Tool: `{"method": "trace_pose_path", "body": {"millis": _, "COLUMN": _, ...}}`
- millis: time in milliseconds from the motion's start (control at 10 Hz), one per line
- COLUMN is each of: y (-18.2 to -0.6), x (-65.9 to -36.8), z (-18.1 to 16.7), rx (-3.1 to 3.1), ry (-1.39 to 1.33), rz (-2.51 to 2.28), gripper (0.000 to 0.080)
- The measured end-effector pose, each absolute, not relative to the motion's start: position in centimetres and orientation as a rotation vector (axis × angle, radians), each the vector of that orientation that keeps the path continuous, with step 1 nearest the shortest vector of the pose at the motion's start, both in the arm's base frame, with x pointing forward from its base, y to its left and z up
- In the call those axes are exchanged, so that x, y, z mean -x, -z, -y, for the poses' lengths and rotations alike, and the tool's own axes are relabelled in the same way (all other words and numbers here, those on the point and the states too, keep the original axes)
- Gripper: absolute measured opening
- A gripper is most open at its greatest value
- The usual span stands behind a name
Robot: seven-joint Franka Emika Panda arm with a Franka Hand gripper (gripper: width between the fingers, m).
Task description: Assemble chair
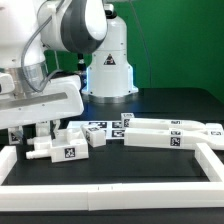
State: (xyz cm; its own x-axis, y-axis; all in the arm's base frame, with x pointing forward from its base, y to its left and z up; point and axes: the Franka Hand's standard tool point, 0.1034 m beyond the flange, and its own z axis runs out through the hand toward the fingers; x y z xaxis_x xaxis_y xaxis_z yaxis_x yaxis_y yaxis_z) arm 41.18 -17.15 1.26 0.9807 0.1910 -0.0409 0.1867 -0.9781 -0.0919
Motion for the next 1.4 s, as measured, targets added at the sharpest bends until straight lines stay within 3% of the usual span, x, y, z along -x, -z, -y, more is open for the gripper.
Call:
{"method": "trace_pose_path", "body": {"millis": 200, "y": -1.9, "x": -42.7, "z": 16.3, "rx": 3.003, "ry": -0.106, "rz": 0.316, "gripper": 0.0469}}
{"method": "trace_pose_path", "body": {"millis": 400, "y": -3.6, "x": -46.4, "z": 13.6, "rx": 2.989, "ry": -0.166, "rz": 0.526, "gripper": 0.0469}}
{"method": "trace_pose_path", "body": {"millis": 900, "y": -3.2, "x": -45.9, "z": 12.6, "rx": 2.983, "ry": -0.179, "rz": 0.548, "gripper": 0.0472}}
{"method": "trace_pose_path", "body": {"millis": 1400, "y": -4.7, "x": -51.0, "z": 4.6, "rx": 3.024, "ry": -0.113, "rz": -0.404, "gripper": 0.0472}}
